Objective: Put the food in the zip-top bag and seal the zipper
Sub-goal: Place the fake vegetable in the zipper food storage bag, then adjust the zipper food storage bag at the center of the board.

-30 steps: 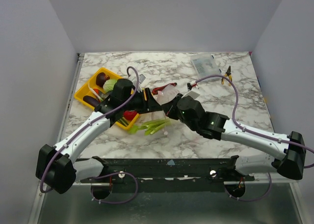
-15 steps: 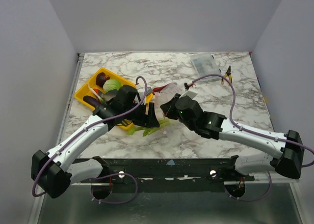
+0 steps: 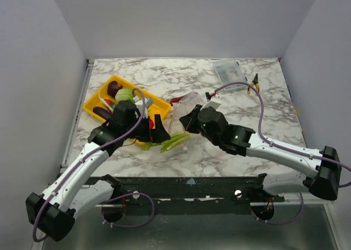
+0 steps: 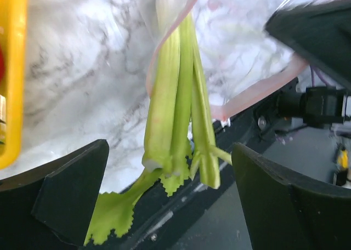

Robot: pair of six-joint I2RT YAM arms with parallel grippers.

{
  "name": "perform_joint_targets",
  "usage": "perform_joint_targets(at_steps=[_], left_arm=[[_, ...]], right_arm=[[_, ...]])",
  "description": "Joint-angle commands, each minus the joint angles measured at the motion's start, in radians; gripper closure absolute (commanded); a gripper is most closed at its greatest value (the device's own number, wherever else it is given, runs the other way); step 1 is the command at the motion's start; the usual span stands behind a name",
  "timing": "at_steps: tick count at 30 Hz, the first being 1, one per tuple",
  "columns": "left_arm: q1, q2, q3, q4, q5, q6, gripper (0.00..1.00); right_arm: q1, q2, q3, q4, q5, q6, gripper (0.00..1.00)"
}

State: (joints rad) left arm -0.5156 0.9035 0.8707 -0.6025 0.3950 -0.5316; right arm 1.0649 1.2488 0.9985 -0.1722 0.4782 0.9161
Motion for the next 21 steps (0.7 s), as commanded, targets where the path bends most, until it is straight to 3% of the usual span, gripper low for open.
perform_joint_targets(at_steps=[1,3,6,8,9,12,16,17,21], left_arm=[[0.009,0.014,-0.070,0.067,0.162,-0.036,0.07],[0.009,0.009,-0.081,0.114,0.162,-0.036,0.17],[0.012,0.026,-0.070,0.188,0.124,-0.039,0.40],[0.012,0.053,-0.046,0.224,0.107,-0.042,0.49],[0.012,0.066,-0.040,0.246,0.096,-0.050,0.49],[0.014,0.119,-0.012,0.296,0.072,-0.064,0.32],[0.014,0.214,0.039,0.310,0.071,-0.048,0.32],[0.014,0.238,0.047,0.319,0.081,-0.048,0.41],[0.012,0.300,0.094,0.288,0.138,-0.048,0.92]], right_arm=[[-0.002,-0.033,0.023,0.020,-0.034,-0.008,1.00],[-0.002,-0.041,0.025,0.022,-0.048,-0.007,1.00],[0.000,-0.054,0.020,0.027,-0.063,-0.015,1.00],[-0.001,-0.062,0.018,0.024,-0.065,-0.022,1.00],[-0.001,-0.066,0.018,0.022,-0.067,-0.026,1.00],[-0.002,-0.073,0.023,0.016,-0.072,-0.032,1.00],[-0.001,-0.081,0.031,0.004,-0.078,-0.043,1.00],[-0.002,-0.084,0.035,0.000,-0.077,-0.045,1.00],[-0.002,-0.105,0.054,-0.036,-0.040,-0.060,1.00]])
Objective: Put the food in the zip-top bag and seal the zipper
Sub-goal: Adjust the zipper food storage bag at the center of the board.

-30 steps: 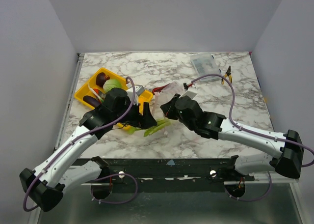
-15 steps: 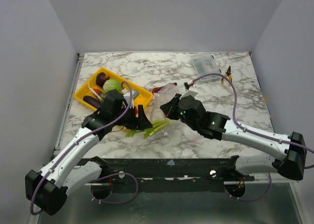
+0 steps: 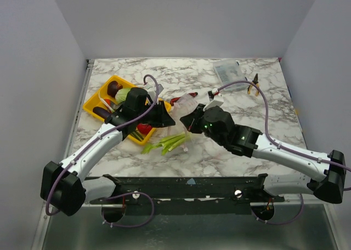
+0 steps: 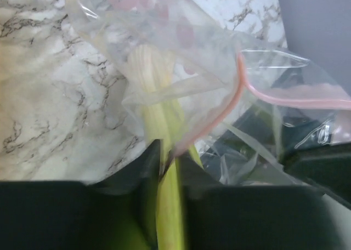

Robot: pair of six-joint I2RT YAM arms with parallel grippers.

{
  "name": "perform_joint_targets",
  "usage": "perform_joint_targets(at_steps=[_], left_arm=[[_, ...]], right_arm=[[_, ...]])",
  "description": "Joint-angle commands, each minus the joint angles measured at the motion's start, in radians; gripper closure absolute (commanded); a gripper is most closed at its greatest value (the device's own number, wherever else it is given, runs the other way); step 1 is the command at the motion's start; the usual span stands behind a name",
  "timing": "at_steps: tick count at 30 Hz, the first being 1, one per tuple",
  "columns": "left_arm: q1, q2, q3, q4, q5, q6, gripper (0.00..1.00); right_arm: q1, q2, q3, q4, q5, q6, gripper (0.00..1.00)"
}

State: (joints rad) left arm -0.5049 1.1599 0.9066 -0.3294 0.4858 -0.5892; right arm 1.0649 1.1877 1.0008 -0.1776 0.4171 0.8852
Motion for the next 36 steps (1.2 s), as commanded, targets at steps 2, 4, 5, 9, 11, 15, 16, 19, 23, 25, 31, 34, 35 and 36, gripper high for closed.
perform_joint_targets(at_steps=[2,4,5,9,11,15,16,19,23,25,31,34,35,36], left_arm=[[0.002,0.031,0.074,-0.002,0.063,0.012,1.00],[0.002,0.026,0.127,-0.055,0.101,0.015,1.00],[0.002,0.027,0.165,-0.096,0.127,0.009,1.00],[-0.001,0.031,0.337,-0.188,0.326,-0.101,1.00],[-0.003,0.024,0.413,-0.223,0.350,-0.153,1.00],[-0.006,0.003,0.434,-0.203,0.354,-0.222,1.00],[-0.005,0.012,0.426,-0.203,0.363,-0.227,1.00],[-0.006,0.049,0.432,-0.239,0.366,-0.213,1.00],[-0.045,-0.017,0.468,-0.230,0.334,-0.263,1.00],[-0.064,-0.049,0.512,-0.257,0.295,-0.255,1.00],[-0.024,0.027,0.510,-0.242,0.313,-0.242,1.00],[-0.041,0.026,0.517,-0.174,0.335,-0.285,1.00],[-0.044,0.023,0.523,-0.164,0.334,-0.293,1.00],[-0.045,0.018,0.525,-0.160,0.333,-0.302,1.00]], right_arm=[[-0.001,-0.058,0.073,-0.065,0.055,-0.046,1.00],[-0.002,-0.067,0.108,-0.106,0.088,-0.075,1.00],[-0.001,-0.067,0.131,-0.131,0.098,-0.092,1.00],[-0.002,-0.012,0.336,-0.323,0.162,-0.170,1.00],[-0.004,0.022,0.442,-0.416,0.193,-0.209,1.00],[-0.006,0.026,0.506,-0.455,0.206,-0.273,1.00],[-0.008,0.022,0.489,-0.442,0.220,-0.282,1.00],[-0.030,0.020,0.400,-0.363,0.233,-0.344,1.00],[-0.043,0.077,0.540,-0.547,0.211,-0.321,1.00],[-0.043,0.045,0.566,-0.538,0.199,-0.330,1.00],[-0.045,0.034,0.515,-0.448,0.226,-0.387,1.00],[-0.045,0.017,0.518,-0.477,0.224,-0.377,1.00],[-0.045,0.001,0.530,-0.498,0.237,-0.375,1.00],[-0.045,-0.016,0.543,-0.525,0.249,-0.369,1.00]])
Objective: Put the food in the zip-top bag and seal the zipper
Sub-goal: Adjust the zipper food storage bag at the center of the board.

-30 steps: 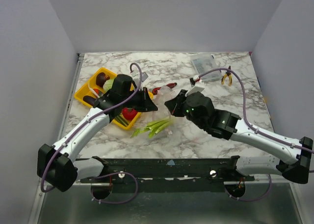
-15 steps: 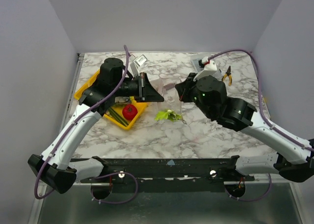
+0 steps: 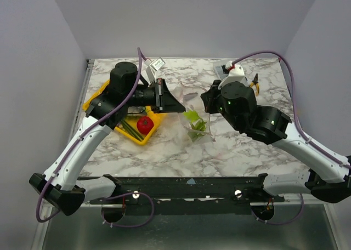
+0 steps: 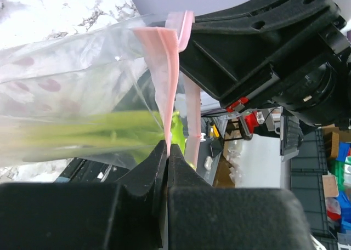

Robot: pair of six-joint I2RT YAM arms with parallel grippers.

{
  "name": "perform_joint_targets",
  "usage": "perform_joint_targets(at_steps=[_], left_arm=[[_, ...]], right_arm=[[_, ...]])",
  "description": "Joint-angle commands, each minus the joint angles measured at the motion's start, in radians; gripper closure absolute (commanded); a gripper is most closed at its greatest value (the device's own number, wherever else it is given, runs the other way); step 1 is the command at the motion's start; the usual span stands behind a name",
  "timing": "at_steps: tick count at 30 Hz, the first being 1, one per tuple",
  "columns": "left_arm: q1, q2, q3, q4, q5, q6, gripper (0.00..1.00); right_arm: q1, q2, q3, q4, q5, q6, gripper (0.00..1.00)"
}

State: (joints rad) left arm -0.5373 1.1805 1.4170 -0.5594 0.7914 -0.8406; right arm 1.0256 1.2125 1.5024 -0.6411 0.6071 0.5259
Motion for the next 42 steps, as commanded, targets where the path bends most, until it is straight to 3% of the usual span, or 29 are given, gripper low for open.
perform_joint_targets(at_steps=[1,11,17,21,24,27,34,42], left_arm=[[-0.012,-0.004,0.009,0.079,0.027,-0.059,1.00],[-0.082,-0.042,-0.309,0.387,0.013,-0.280,1.00],[-0.080,-0.040,-0.295,0.377,-0.022,-0.270,1.00],[-0.013,0.037,-0.296,0.398,-0.016,-0.275,1.00],[0.086,0.060,-0.369,0.463,-0.015,-0.332,1.00],[0.157,0.064,-0.401,0.462,-0.010,-0.341,1.00],[0.180,0.059,-0.345,0.413,0.015,-0.297,1.00],[0.183,0.025,-0.313,0.384,-0.002,-0.275,1.00]], right_arm=[[-0.005,-0.055,0.056,-0.080,0.065,-0.007,1.00],[-0.005,0.025,0.148,-0.352,0.000,0.124,1.00],[-0.036,0.145,0.229,-0.351,-0.053,0.069,1.00],[-0.279,0.309,0.225,-0.213,-0.311,-0.053,1.00],[-0.377,0.446,0.275,-0.221,-0.391,-0.099,1.00],[-0.385,0.513,0.375,-0.279,-0.415,-0.130,1.00],[-0.385,0.564,0.520,-0.339,-0.454,-0.173,1.00],[-0.385,0.479,0.464,-0.278,-0.581,-0.222,1.00]])
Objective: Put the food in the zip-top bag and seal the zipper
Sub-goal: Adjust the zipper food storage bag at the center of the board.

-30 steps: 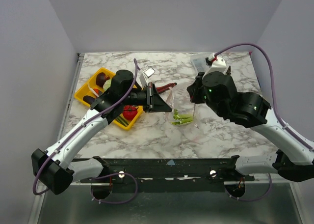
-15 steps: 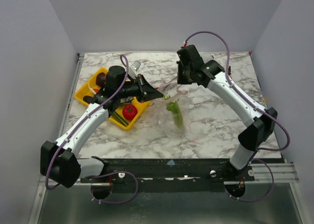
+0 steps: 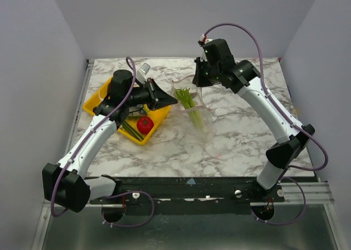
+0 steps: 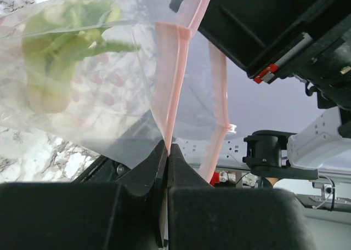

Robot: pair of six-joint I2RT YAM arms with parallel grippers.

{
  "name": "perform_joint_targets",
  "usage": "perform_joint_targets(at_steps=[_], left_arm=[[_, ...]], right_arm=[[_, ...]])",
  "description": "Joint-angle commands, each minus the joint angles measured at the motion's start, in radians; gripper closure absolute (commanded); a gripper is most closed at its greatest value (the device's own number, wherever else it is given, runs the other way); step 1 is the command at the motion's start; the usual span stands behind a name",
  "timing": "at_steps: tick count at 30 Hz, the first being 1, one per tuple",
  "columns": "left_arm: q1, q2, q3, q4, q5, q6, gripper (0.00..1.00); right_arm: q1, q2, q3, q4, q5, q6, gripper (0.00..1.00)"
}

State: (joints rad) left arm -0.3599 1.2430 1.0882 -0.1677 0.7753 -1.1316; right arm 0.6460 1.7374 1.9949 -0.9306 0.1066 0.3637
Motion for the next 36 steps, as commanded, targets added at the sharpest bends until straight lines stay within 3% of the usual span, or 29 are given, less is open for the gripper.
perform_joint_targets(at_steps=[1,6,13,24,31,36], left_arm=[[0.008,-0.028,0.015,-0.007,0.025,0.012,1.00],[0.020,-0.031,0.002,0.028,0.047,-0.009,1.00],[0.019,0.060,0.035,0.134,0.113,-0.079,1.00],[-0.131,0.247,0.167,0.290,0.106,-0.210,1.00],[-0.164,0.290,0.170,0.375,0.099,-0.252,0.90],[-0.168,0.241,0.100,0.384,0.085,-0.228,0.89]], right_arm=[[-0.006,-0.055,-0.046,0.021,-0.094,-0.066,1.00],[-0.005,-0.113,-0.078,0.012,-0.170,-0.073,1.00],[-0.005,-0.269,-0.132,-0.016,0.035,-0.051,1.00],[-0.013,-0.292,-0.135,-0.148,0.269,-0.031,1.00],[-0.033,-0.319,-0.163,-0.170,0.249,-0.044,1.00],[-0.103,-0.265,-0.168,-0.135,0.133,-0.082,1.00]])
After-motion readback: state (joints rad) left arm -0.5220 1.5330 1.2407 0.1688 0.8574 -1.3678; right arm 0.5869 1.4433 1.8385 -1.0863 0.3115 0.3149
